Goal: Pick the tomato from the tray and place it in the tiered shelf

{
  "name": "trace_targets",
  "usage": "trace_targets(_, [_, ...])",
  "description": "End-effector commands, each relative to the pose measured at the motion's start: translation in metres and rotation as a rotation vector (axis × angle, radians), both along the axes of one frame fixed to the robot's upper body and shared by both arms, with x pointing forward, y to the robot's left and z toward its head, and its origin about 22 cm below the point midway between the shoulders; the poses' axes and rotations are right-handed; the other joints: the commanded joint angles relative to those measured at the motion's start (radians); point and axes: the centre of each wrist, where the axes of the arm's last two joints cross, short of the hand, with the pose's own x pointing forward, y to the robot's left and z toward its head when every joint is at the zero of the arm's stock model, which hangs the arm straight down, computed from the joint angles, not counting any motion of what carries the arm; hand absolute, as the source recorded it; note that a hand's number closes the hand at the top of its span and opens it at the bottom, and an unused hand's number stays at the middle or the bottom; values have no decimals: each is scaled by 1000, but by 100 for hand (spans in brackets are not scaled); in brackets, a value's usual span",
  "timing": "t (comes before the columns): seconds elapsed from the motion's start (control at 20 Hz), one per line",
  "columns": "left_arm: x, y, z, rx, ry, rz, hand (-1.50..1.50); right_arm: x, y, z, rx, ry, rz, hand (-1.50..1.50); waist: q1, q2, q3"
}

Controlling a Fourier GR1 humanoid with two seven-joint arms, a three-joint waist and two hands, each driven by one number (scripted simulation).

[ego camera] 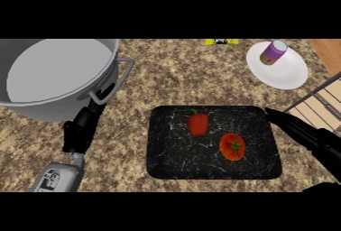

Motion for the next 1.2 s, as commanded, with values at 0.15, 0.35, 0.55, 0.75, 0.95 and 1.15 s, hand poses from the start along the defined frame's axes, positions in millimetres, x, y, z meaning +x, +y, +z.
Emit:
trace_targets(0.15, [5,8,-13,7,-3,20,0,-13,22,-16,-3,-28,-53,-150,2,2,0])
trace_targets(0.35, [3,-13,6,-2,2,-2,0,-24,30,-35,9,-18,-41,-150,3,1,0])
trace_targets(0.55, [7,-2,8,17,-14,-7,0,-12,12,-5,-3,0,-40,-150,3,2,0])
trace_targets(0.75, [-1,0,-10,-4,4,0,0,1,29,-28,-25,6,-58,-150,5,2,0])
trace_targets(0.95, [2,-16,-2,6,-18,6,0,-5,34,-19,-40,7,-69,-150,4,2,0])
trace_targets(1.15, [0,-10,-5,0,-16,11,0,1,48,-19,-73,16,-70,-150,5,2,0])
